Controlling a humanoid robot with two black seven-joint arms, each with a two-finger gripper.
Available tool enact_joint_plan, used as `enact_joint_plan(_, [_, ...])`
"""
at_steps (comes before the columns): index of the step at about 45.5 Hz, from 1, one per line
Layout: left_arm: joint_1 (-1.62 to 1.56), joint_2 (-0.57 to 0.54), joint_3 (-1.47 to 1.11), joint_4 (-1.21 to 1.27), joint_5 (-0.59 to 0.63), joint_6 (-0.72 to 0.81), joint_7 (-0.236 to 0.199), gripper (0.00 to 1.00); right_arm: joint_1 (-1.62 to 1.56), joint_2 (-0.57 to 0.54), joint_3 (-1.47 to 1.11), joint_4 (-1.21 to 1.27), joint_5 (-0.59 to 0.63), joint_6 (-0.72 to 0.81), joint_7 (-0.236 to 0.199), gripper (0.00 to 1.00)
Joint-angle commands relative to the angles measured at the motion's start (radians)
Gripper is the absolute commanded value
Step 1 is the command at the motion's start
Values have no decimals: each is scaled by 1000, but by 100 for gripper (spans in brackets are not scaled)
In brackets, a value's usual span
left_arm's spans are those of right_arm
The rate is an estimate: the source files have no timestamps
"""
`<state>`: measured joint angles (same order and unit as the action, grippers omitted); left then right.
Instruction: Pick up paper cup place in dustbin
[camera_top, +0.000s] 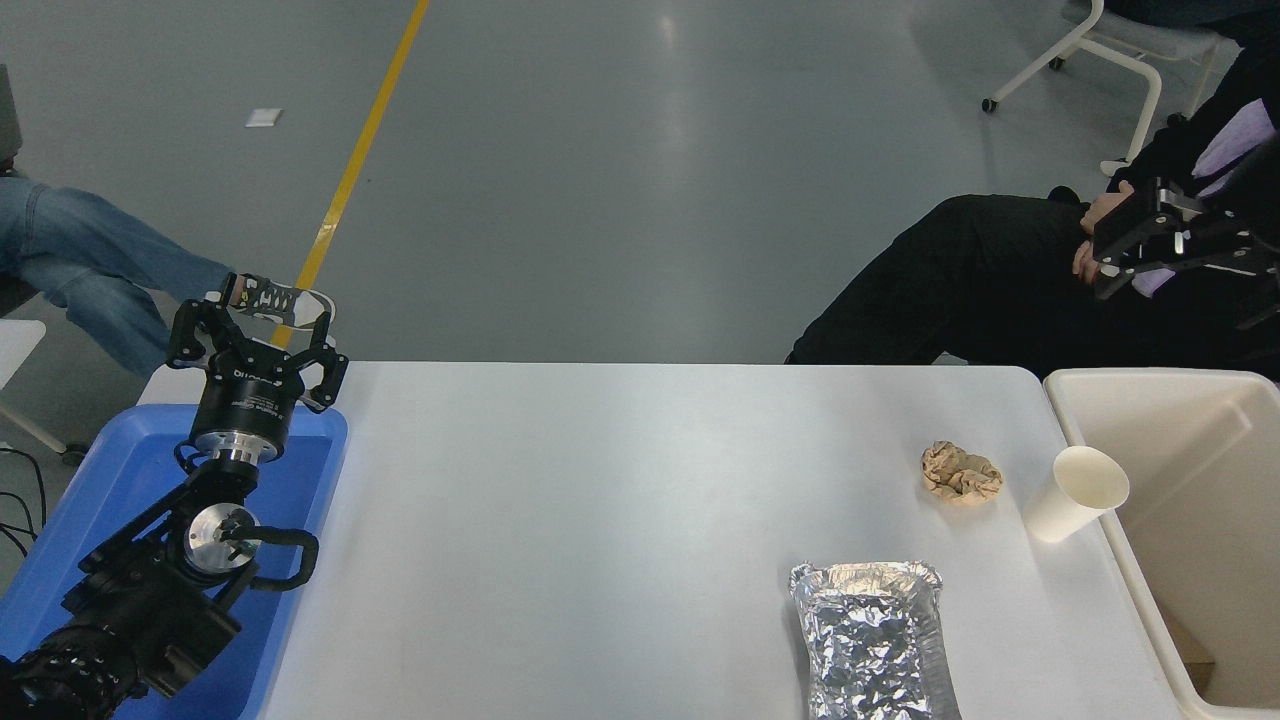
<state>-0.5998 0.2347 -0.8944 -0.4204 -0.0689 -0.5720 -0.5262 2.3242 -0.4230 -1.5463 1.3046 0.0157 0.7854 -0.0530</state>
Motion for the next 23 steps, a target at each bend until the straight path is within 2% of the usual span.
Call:
enact_joint_plan(1, [0, 0, 0, 0, 0, 0, 0, 99, -172, -5, -8, -73, 15, 0, -5, 100])
enact_joint_plan(15, [0, 0, 0, 0, -2, 0, 0, 99, -474, -121, 86, -91, 3, -460, -7, 100])
enact_joint_plan(19, [0, 0, 0, 0, 0, 0, 0, 99, -561, -125, 91, -99, 1, -598, -5, 100])
enact_joint_plan(23, [0, 0, -1, 0, 0, 0, 0, 99, -655, -122, 127, -137, 3, -666, -7, 100])
